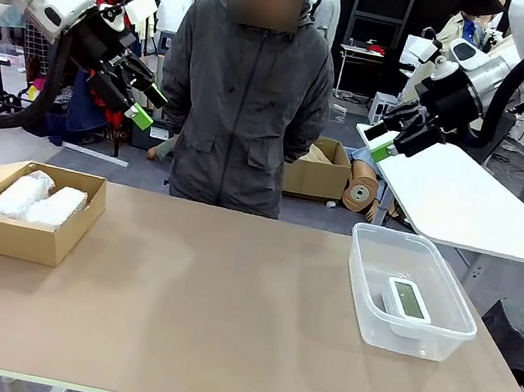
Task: Separate and place wrapped and unwrapped clocks.
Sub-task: If the picked Digital clock is wrapped, place it in the Package Box ; if not, place it in the Organizing box.
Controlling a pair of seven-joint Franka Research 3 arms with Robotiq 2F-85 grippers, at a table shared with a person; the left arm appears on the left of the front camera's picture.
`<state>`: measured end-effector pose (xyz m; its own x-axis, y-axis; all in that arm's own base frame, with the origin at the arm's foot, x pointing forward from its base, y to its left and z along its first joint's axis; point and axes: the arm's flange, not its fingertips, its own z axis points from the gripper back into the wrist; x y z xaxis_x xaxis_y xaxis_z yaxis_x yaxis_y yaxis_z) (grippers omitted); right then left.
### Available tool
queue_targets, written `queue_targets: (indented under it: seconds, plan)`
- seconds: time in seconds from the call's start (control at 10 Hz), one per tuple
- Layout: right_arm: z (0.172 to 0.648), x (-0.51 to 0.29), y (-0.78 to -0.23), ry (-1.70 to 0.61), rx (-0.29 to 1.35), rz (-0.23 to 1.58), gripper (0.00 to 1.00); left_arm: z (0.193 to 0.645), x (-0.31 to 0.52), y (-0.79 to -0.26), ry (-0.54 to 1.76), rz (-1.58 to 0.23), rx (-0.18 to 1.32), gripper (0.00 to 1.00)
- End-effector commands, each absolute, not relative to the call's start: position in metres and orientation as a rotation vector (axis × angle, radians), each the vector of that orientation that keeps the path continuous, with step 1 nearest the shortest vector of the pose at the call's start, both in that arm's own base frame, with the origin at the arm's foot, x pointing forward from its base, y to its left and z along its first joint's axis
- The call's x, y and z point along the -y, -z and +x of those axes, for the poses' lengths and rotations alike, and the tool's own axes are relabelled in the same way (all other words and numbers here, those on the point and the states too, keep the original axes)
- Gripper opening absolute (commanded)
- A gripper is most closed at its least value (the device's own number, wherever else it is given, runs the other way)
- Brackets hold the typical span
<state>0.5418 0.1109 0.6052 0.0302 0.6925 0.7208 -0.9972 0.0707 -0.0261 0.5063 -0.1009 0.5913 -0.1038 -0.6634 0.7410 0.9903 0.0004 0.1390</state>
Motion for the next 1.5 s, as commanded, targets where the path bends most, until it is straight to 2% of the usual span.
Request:
queue_targets:
  seconds: [0.0,1.4]
  plan:
    - [0.5415,-0.1119,-0.6062,-1.427,0.67,0.58,1.0,0.5053,0.0995,-0.5913,1.533,-0.549,0.761,1.0]
    - [0.5415,-0.1119,-0.6062,-1.427,0.67,0.58,1.0,0.5053,0.0995,-0.5913,1.533,-0.549,0.761,1.0]
